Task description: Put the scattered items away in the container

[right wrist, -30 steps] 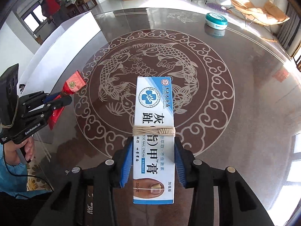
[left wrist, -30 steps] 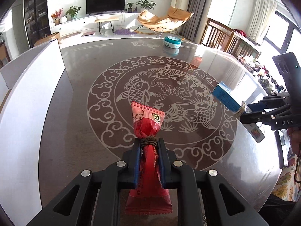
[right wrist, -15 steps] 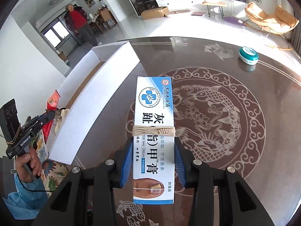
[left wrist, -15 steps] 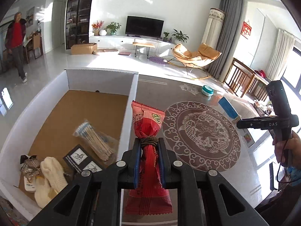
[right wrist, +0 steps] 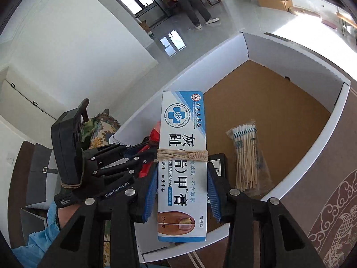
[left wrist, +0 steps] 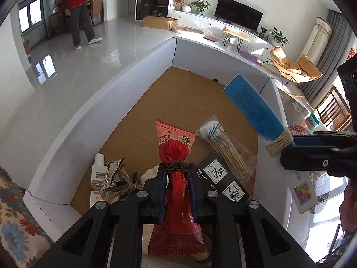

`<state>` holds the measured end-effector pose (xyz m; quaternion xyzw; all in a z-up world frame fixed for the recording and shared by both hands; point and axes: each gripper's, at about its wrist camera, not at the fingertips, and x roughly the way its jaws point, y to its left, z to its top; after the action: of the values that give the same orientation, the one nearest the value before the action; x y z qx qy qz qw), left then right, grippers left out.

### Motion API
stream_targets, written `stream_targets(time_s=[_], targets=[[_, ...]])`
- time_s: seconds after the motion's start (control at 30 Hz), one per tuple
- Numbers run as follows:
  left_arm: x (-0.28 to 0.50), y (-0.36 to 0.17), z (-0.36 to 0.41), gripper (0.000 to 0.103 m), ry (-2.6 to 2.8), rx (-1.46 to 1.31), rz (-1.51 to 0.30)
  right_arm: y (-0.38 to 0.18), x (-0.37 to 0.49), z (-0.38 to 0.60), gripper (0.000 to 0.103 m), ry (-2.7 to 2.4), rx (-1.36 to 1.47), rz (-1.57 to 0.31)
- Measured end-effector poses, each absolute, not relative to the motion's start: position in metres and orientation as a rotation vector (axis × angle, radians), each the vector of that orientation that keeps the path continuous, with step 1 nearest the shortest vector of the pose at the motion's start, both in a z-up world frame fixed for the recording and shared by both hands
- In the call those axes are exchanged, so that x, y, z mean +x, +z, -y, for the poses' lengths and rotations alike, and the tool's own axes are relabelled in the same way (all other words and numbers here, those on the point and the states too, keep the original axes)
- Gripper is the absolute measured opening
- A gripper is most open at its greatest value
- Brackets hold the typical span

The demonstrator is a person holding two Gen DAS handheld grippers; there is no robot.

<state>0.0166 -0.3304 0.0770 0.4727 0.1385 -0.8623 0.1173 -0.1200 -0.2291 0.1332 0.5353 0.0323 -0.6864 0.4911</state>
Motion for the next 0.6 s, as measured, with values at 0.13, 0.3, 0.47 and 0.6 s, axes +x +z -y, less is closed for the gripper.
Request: stream_targets(time_s=[0.13,0.3,0.47,0.6], targets=[[0.036,0.074,0.331,0.099,-2.487,1.315,-0.395,0.109,-0.121,0.235,0.093,-1.711,1.347,-0.112],[0.053,0.099,0.312,0.099,-2.477,1.132,-0.243,0.143,-0.127,0.193,0.096,-1.929,1.212,-0.09],[0.062,0.118,0.304,0.102,-2.475,0.954,-0.307,0.164,-0.115,0.174,0.101,-2.063,1.141,-0.143],[0.06,0.124,0.296,0.102,-2.414,0.941,-0.259,0.161,-0.097,0.181,0.101,-2.03,1.12,-0.297]])
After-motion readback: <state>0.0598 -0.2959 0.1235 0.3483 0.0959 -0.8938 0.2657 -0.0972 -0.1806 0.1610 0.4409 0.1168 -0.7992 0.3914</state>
